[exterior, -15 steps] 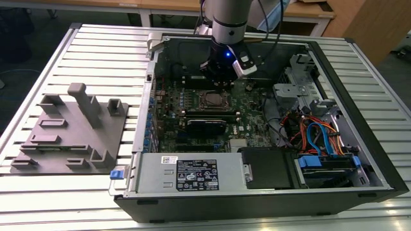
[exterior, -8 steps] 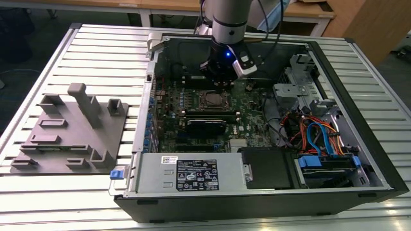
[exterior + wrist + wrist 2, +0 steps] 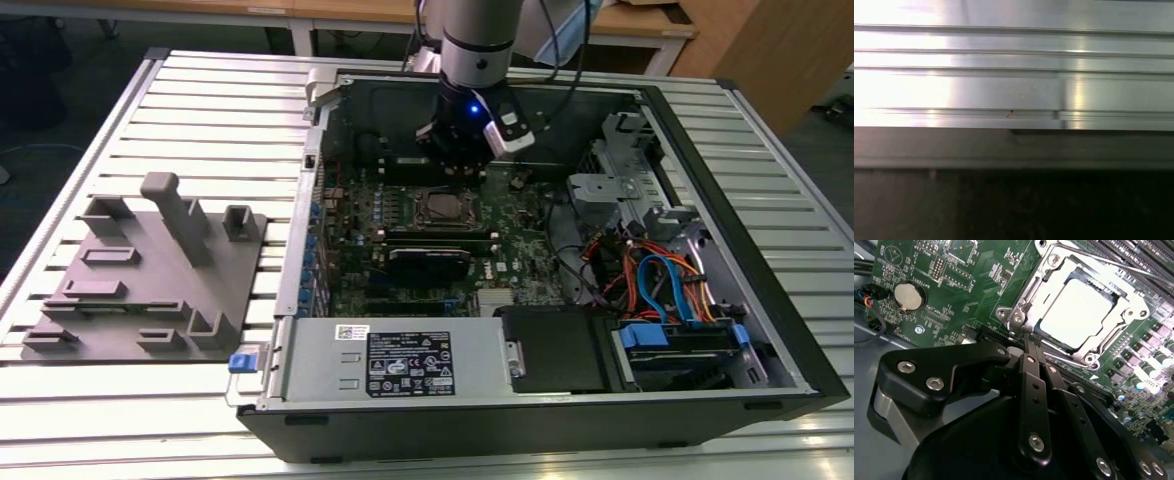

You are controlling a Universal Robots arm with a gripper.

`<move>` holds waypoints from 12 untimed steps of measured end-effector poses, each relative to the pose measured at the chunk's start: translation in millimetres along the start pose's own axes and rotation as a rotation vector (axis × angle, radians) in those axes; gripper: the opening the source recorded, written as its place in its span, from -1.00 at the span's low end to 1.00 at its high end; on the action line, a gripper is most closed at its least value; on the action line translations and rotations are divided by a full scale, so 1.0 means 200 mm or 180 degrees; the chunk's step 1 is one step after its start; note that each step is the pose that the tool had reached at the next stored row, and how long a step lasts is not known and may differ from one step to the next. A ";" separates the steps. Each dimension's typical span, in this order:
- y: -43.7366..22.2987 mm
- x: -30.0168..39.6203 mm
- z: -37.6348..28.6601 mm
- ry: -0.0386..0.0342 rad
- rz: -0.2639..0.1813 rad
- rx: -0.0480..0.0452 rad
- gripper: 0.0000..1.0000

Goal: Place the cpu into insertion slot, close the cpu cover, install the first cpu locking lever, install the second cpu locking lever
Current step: 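Install the first cpu locking lever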

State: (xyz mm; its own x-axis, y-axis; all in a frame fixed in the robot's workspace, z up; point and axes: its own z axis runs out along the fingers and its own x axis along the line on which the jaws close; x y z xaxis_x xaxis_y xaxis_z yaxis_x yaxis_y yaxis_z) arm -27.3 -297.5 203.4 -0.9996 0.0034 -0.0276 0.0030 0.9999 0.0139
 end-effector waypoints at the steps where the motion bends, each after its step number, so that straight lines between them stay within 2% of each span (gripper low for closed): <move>1: 0.000 0.001 -0.001 0.0000 0.0001 -0.0018 -0.80; 5: 0.000 0.011 -0.001 0.0001 0.0002 -0.0090 -0.80; 7: 0.000 0.016 -0.001 0.0001 0.0003 -0.0115 -0.80; 12: 0.000 0.014 -0.001 0.0001 0.0003 -0.0122 -0.80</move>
State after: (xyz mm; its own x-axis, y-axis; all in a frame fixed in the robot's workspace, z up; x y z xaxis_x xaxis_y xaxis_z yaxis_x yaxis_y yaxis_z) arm -30.1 -297.5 203.6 -0.9996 0.0043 -0.0273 0.0029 0.9986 0.0521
